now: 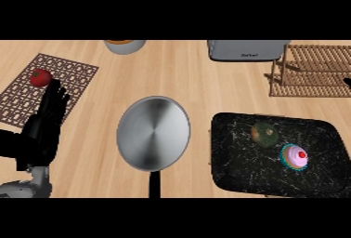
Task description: Pick the cupcake from the tray and place it in the tiered shelf
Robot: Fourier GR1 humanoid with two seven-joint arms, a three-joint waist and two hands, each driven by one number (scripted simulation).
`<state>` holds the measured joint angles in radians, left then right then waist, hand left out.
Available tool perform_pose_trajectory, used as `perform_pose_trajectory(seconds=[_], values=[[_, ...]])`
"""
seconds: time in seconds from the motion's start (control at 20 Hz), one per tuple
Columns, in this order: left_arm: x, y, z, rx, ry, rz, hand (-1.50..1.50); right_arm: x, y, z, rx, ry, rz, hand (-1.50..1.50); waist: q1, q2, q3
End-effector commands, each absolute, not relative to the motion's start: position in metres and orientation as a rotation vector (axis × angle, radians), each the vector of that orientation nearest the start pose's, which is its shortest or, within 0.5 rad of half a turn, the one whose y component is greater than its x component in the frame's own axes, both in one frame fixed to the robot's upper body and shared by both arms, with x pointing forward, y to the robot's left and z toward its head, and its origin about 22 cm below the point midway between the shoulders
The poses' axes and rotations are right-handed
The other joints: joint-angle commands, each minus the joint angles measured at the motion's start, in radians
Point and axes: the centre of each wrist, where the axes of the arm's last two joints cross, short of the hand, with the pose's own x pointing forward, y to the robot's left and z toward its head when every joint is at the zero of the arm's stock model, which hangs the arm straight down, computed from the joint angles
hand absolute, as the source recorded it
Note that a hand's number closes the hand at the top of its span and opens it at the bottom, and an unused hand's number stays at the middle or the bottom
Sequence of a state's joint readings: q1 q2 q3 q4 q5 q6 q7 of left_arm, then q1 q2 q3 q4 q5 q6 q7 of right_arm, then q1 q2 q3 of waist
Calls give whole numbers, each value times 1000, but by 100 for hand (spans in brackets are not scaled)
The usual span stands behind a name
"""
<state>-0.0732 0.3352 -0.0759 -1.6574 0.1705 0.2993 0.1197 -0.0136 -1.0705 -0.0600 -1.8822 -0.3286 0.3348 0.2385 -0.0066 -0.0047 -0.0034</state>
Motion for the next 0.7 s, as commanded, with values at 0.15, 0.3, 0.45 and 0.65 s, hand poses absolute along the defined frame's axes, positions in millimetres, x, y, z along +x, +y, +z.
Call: perform_pose_trajectory(seconds=[0.15,0.3,0.45,0.65], values=[[259,272,58,248,-1620,38,0,215,-307,218,-636,-1160,1102,-150,17,5,1],[245,261,59,232,-1614,15,0,215,-281,198,-657,-1125,1087,-150,28,6,2],[251,269,50,246,-1617,13,0,208,-273,194,-729,-1047,1158,-150,13,5,2],[259,265,53,217,-1620,34,0,226,-266,177,-854,-944,1217,-150,26,8,2]])
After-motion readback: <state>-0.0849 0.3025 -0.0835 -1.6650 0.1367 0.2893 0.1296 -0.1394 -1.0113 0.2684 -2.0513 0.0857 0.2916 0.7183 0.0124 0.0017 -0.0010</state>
